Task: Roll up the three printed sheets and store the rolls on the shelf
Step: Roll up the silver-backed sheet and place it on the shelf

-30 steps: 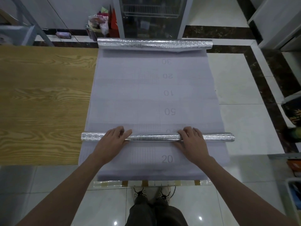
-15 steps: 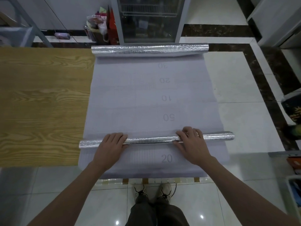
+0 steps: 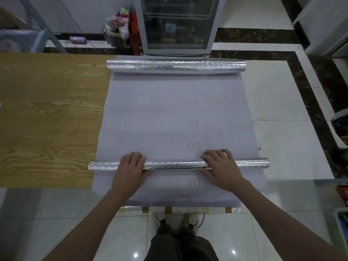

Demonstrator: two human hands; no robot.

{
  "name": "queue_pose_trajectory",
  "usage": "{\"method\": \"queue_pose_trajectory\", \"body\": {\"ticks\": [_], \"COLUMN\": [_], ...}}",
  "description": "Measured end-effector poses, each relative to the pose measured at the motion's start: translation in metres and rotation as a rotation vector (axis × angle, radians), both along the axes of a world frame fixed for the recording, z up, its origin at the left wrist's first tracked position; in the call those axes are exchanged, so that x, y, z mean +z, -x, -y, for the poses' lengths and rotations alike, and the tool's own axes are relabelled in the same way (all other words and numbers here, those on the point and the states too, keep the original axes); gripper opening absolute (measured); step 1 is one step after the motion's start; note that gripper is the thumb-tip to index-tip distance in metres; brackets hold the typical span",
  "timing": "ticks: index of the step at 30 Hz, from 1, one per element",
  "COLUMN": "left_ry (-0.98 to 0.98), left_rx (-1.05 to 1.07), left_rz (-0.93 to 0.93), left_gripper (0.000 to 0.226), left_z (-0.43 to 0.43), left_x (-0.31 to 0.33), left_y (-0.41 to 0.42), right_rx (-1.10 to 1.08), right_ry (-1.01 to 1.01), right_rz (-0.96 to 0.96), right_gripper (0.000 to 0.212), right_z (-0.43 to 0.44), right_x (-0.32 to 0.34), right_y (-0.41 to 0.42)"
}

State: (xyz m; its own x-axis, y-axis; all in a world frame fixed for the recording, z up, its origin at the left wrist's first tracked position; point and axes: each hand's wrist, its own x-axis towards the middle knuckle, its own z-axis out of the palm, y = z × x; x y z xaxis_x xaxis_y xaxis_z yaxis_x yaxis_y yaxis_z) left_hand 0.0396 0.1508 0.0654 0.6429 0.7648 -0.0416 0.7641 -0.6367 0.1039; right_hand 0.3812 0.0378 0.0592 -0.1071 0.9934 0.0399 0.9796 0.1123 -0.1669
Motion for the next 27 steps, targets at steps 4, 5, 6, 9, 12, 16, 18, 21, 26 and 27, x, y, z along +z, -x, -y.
{"method": "queue_pose_trajectory", "body": {"ticks": [4,5,6,9,12,16,18,21,26,27], "left_ry": [0.029,0.035,0.035,-0.003,-0.055,-0.087,-0.071,-0.043,-0.061,-0.069], "left_rx": [0.023,0.028,0.027,0.000,-0.016,-0.046,-0.067,-0.126,-0.184,-0.190], "left_rz": [-0.006,-0.008,-0.010,0.000,0.019,0.012,0.020,0.059,0.117,0.107], "left_gripper": [0.063,0.064,0.066,0.067,0.060,0.063,0.062,0.052,0.056,0.058], "left_z": [0.004,0.003,0.002,-0.002,-0.008,-0.014,-0.015,-0.016,-0.021,-0.022], "left_x": [-0.002,-0.002,-0.003,-0.001,0.000,0.003,0.005,0.002,0.000,0.001], "left_y": [0.000,-0.001,-0.001,-0.003,-0.002,-0.004,-0.005,-0.001,0.002,0.002], "right_rx": [-0.030,-0.029,-0.028,-0.034,-0.038,-0.020,-0.024,-0.010,-0.032,-0.030], "right_ry": [-0.028,-0.046,-0.061,-0.098,-0.119,-0.047,-0.025,-0.037,-0.075,-0.060], "right_rz": [-0.005,-0.005,-0.008,-0.012,-0.021,0.031,0.024,0.020,0.003,0.008], "right_gripper": [0.047,0.047,0.046,0.044,0.045,0.051,0.045,0.036,0.044,0.048], "right_z": [-0.003,-0.004,-0.005,-0.006,-0.007,-0.007,-0.008,-0.006,0.000,0.000], "right_x": [0.003,0.003,0.002,-0.001,-0.001,-0.002,-0.004,-0.004,-0.002,-0.001], "right_y": [0.002,0.002,0.002,0.001,0.002,0.001,0.001,0.000,-0.004,-0.004]}}
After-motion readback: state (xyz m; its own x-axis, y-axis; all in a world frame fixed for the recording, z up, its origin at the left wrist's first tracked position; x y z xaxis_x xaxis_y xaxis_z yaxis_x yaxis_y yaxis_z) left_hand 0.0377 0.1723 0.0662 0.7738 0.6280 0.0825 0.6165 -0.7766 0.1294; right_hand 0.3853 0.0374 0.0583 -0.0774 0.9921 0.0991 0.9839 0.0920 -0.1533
